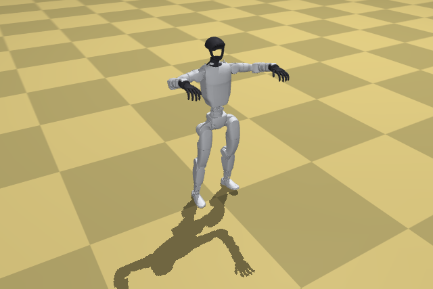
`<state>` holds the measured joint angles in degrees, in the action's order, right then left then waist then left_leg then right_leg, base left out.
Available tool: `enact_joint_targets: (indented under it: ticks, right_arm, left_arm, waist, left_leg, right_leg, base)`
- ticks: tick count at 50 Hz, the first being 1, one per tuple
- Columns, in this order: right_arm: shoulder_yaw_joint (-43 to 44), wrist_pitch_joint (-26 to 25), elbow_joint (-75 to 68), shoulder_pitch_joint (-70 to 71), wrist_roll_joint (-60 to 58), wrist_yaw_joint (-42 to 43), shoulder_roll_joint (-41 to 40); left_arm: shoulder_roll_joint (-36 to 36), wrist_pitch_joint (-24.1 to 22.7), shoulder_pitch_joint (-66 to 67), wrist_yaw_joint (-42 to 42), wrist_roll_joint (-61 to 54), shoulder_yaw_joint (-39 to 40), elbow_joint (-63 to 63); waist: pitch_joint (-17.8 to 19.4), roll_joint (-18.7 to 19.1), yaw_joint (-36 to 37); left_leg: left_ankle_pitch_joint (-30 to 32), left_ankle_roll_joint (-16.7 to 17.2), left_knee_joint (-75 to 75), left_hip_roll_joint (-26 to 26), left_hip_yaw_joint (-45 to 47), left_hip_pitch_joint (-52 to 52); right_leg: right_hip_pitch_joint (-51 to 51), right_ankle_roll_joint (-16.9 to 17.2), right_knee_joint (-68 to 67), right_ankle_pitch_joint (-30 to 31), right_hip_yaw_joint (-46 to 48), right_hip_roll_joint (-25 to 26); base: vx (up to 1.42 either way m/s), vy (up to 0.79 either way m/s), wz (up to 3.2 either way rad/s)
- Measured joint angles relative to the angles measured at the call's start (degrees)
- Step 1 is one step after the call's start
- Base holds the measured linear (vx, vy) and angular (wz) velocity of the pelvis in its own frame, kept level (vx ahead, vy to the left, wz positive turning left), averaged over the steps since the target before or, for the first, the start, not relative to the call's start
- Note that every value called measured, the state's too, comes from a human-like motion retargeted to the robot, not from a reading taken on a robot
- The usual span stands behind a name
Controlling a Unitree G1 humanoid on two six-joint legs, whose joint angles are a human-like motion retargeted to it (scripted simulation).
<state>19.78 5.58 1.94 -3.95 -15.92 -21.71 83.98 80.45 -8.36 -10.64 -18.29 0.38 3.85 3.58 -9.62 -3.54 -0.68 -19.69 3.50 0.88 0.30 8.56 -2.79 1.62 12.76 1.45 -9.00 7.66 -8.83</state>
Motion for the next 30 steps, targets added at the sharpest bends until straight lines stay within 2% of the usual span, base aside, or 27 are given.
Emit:
enact_joint_targets:
  ticks: [7, 17, 30]
  right_arm:
    - [3.78, 0.17, 0.71, -3.82, -0.03, -0.31, -0.29]
    - [4.21, 0.03, 0.73, -4.79, -0.18, -0.85, -0.47]
    - [3.70, -0.14, -0.18, -4.41, -0.76, -2.45, -1.14]
  left_arm:
    - [-0.13, -0.11, -3.81, -0.16, 0.24, -3.53, 0.89]
    - [-0.09, 0.30, -5.86, -0.95, 0.12, -6.32, 1.44]
    - [-0.07, 0.65, -4.85, -2.00, 0.18, -5.64, 1.89]
  waist:
    - [-0.25, 0.03, 0.97]
    - [-0.39, 0.12, 0.84]
    - [0.85, -0.09, 0.96]
  left_leg:
    - [-0.26, 0.10, 0.14, 0.06, 0.50, -0.20]
    - [-0.27, -0.05, 0.16, -0.03, 0.85, -0.55]
    - [-0.13, -0.27, 0.20, -0.14, 1.77, -0.75]
  right_leg:
    - [-0.18, 0.25, -0.02, 0.06, -0.58, 0.06]
    - [-0.13, 0.16, -0.17, 0.13, -1.07, 0.00]
    - [-0.58, 0.72, -0.41, 0.48, -2.16, -0.07]
  base:
    - [0.00, 0.00, 0.00]
    - [0.00, 0.00, 0.00]
    - [0.00, 0.00, 0.00]
